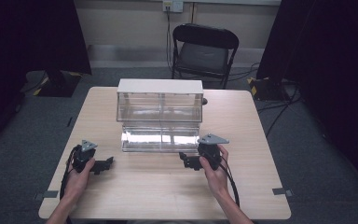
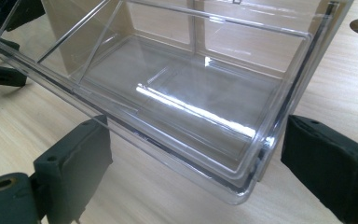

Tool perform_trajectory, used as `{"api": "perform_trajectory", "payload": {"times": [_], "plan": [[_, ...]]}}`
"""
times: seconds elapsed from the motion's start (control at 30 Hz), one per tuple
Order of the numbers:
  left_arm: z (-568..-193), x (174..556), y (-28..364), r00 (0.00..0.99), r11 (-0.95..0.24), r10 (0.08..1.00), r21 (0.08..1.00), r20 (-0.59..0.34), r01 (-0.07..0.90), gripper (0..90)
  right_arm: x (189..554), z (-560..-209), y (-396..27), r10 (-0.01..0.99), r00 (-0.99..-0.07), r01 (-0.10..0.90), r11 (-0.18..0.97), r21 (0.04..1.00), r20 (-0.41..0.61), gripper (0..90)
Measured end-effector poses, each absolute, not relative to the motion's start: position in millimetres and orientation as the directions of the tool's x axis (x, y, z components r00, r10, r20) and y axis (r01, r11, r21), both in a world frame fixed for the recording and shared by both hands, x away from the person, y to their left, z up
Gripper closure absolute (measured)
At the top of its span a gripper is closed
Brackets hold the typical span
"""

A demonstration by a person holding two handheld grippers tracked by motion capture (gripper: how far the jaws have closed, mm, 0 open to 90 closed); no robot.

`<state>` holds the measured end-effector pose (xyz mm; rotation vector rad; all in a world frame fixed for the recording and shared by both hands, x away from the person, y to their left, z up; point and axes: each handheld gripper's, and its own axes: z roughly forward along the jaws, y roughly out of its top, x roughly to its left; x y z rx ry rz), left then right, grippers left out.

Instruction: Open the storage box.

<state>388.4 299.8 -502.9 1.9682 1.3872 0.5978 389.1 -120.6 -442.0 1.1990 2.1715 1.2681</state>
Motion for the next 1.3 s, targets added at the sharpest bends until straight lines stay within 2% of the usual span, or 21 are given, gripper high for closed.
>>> {"api": "perform_trajectory", "payload": {"times": [1.3], "plan": [[-502.8, 388.3, 299.7, 0.336, -0.229, 0.942, 0.728, -0.002, 0.646, 6.5, 398.3, -435.6, -116.9, 0.814, -0.57, 0.488, 0.229, 0.842, 0.11, 7.4]]}}
